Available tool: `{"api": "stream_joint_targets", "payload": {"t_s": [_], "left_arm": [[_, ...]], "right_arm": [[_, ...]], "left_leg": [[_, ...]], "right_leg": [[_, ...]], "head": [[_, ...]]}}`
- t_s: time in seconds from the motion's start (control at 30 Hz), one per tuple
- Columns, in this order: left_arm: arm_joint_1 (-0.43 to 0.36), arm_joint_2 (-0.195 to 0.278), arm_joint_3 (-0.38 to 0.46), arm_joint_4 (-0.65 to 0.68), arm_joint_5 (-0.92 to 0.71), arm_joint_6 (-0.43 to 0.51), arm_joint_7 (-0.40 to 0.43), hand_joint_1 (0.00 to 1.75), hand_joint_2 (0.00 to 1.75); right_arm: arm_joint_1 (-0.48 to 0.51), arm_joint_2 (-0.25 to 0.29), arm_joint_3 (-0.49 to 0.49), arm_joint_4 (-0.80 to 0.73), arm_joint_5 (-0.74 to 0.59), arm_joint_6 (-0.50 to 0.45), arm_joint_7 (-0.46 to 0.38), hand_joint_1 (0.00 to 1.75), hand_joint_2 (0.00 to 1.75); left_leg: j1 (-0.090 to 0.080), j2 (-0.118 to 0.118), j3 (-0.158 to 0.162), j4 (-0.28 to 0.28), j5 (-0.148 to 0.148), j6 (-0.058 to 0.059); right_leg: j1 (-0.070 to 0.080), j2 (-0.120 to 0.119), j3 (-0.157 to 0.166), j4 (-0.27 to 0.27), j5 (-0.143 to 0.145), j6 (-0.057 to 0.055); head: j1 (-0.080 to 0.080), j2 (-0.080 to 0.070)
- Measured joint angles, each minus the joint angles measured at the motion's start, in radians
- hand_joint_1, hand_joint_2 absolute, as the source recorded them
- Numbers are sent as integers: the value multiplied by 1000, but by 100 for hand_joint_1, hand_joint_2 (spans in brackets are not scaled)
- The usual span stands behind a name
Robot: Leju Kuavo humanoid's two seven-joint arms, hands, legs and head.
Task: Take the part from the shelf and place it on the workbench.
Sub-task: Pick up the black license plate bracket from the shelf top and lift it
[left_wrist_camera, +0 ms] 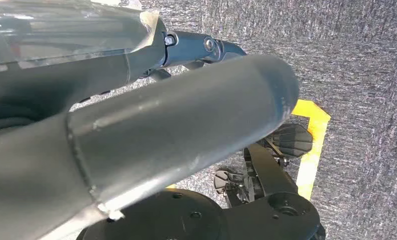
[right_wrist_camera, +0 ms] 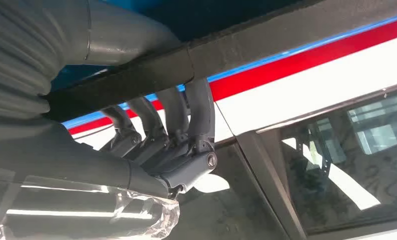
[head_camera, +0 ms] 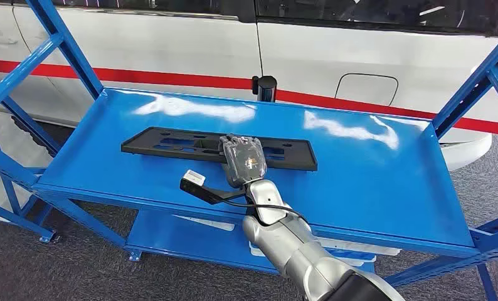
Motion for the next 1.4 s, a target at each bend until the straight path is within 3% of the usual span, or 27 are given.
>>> {"api": "stream_joint_targets", "payload": {"t_s": [0.1,0.23,0.37,0.57,0.67,0.8,0.93,1.1,1.33,1.4], "left_arm": [[0,-1,2,0,-1,0,-1,0,0],[0,-3,4,0,-3,5,-19,0,0],[0,-6,7,0,-4,12,-48,0,0],[-1,-8,16,0,-3,9,-60,0,0],[-2,-9,25,0,18,-28,-102,0,0],[-11,-14,32,0,22,-101,-182,0,0],[-39,-28,11,0,-28,-132,-208,0,175],[-87,-53,-34,0,-65,-131,-197,0,175],[-109,-70,-48,0,-42,-77,-99,0,175],[-109,-68,-47,0,-40,-76,-69,0,175]], "right_arm": [[1,0,-1,-7,-5,-3,-13,175,175],[27,-1,-35,-71,-9,-8,-92,175,175],[110,-6,-113,-281,27,28,-165,175,175],[175,-11,-184,-484,39,53,-187,175,175],[207,-12,-204,-565,38,45,-211,175,175],[254,-28,-228,-787,21,93,-217,175,175],[273,-62,-249,-990,24,112,-205,175,175],[297,-123,-275,-1160,32,101,-196,175,175],[312,-179,-281,-1192,1,96,-182,175,175],[309,-186,-282,-1189,-36,128,-172,175,175]], "left_leg": [[0,0,0,0,0,0],[0,0,0,0,0,0],[0,0,-1,0,0,0],[0,0,-1,0,0,0],[0,0,-1,0,0,0],[0,0,-2,0,0,0],[-2,0,-2,0,0,1],[-3,0,-3,1,0,1],[-3,0,-2,1,0,1],[-5,0,-2,1,1,8]], "right_leg": [[0,0,0,0,0,0],[0,1,0,0,0,0],[0,0,-1,0,0,0],[0,0,-2,0,0,0],[0,0,-2,0,0,0],[-1,0,-7,0,0,0],[-1,0,-5,0,0,0],[-2,1,-3,0,1,1],[-3,1,-2,0,1,1],[-9,2,1,-7,6,10]], "head": [[0,0],[0,0],[0,0],[0,0],[0,0],[0,0],[0,0],[0,0],[0,0],[0,0]]}}
